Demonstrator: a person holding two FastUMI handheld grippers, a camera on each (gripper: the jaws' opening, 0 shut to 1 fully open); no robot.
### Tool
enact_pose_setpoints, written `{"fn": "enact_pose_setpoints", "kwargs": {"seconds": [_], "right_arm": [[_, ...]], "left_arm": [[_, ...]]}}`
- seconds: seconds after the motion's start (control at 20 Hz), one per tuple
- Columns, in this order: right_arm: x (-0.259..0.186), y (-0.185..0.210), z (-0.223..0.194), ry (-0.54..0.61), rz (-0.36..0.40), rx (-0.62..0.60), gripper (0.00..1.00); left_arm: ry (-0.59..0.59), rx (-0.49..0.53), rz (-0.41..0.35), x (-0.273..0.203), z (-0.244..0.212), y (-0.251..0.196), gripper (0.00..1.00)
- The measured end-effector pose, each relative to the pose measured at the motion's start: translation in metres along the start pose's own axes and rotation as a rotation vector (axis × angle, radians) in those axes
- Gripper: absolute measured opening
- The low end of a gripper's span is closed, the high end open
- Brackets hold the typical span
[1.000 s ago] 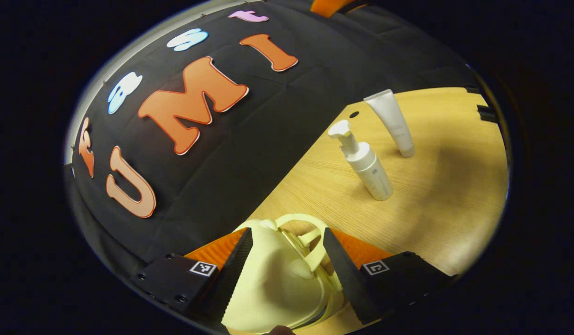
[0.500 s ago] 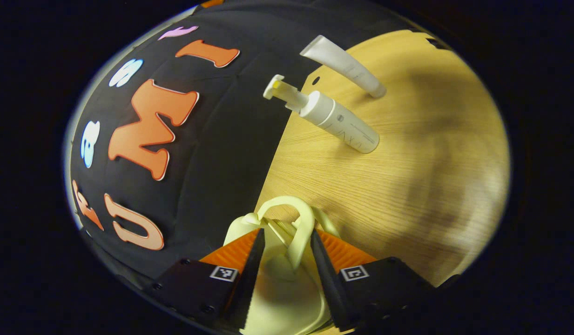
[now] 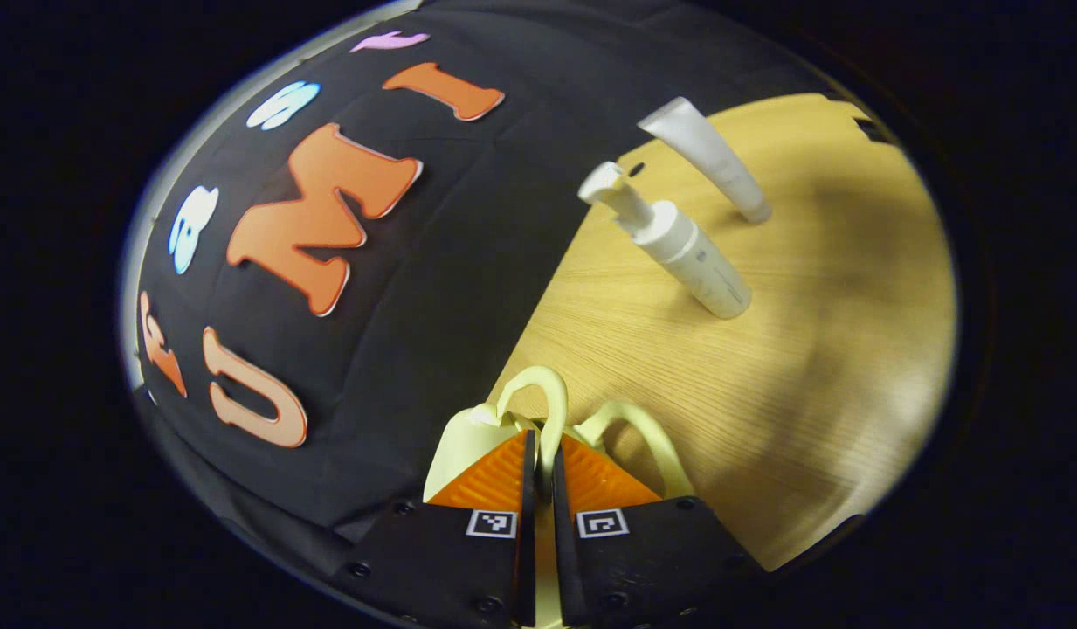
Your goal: First open the suitcase, pack the skin care products into it, and then close the suitcase.
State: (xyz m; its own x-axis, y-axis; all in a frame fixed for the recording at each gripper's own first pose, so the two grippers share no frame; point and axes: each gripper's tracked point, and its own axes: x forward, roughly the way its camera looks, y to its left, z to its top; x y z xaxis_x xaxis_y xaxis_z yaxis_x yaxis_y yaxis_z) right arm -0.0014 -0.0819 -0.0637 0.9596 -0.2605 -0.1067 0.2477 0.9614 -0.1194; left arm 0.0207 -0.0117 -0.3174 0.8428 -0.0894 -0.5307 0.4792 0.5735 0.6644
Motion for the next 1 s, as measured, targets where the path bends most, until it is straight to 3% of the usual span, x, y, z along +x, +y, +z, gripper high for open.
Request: {"fn": "enact_pose_setpoints", "kwargs": {"seconds": [0.35,0.6,0.75,1.0], "right_arm": [[0.009,0.033,0.012,-0.014,0.054,0.003,0.96],[0.012,0.053,0.017,-0.013,0.086,-0.001,0.96],[0.013,0.062,0.022,-0.013,0.091,-0.006,0.96],[0.015,0.082,0.027,-0.003,0.096,-0.010,0.96]], "left_arm": [[0.007,-0.318,0.136,-0.030,-0.011,0.131,0.10],[0.026,-0.508,0.202,-0.044,-0.045,0.193,0.10],[0.037,-0.578,0.243,-0.052,-0.073,0.222,0.11],[0.121,-0.762,0.355,-0.050,-0.171,0.291,0.16]]}}
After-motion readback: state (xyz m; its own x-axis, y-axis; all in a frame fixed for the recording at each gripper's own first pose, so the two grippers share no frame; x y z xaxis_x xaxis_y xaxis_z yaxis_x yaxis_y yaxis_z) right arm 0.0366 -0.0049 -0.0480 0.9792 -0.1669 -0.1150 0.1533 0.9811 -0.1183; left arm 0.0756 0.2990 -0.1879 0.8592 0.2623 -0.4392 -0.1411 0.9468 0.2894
